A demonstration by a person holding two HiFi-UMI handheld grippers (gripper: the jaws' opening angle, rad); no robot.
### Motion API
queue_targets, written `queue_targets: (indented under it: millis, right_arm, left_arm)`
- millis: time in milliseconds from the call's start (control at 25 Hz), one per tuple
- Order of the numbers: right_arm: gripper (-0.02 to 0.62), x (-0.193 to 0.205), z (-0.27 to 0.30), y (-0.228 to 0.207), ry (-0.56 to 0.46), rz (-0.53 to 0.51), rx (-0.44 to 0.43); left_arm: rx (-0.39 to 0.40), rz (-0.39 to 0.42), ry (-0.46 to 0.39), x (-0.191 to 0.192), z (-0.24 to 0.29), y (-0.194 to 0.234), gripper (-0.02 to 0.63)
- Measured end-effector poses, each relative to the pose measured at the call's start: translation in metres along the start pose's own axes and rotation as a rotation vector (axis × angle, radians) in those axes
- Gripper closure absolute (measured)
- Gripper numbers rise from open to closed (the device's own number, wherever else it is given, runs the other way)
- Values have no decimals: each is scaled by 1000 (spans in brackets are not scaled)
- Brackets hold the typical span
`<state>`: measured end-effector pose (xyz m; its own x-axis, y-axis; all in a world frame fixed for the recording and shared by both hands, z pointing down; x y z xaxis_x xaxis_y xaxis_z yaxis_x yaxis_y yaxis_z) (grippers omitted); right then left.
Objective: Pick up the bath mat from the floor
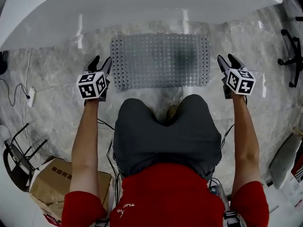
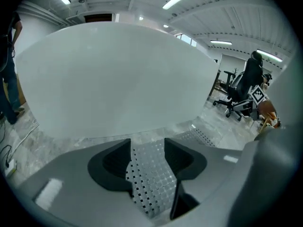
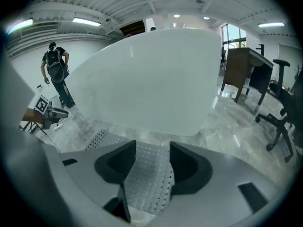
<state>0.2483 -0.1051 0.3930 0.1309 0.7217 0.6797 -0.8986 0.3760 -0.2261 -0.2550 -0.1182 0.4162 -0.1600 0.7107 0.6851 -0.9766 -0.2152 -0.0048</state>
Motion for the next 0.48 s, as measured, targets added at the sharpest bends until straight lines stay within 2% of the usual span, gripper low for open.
queue_targets:
  millis: [320,480]
  right_arm:
    - [394,74,76,-32,55,11,-4]
    - [384,109,109,-52,100,49,-8]
  left_arm:
    - [-33,-12,115,89,81,22,382]
    - [-31,-18,191,128,115,26,371]
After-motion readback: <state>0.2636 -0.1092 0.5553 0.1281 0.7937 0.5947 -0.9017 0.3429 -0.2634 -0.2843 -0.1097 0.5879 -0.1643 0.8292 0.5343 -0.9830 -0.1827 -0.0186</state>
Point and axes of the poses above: the fingertips, and each gripper's own axes: z forward along the fingers, y to its left, x out of its underside, the point moved 1 cm from there along -z, backward along the fingers, and after that the axes turned 11 degrees about -x, right-handed, at the moved point
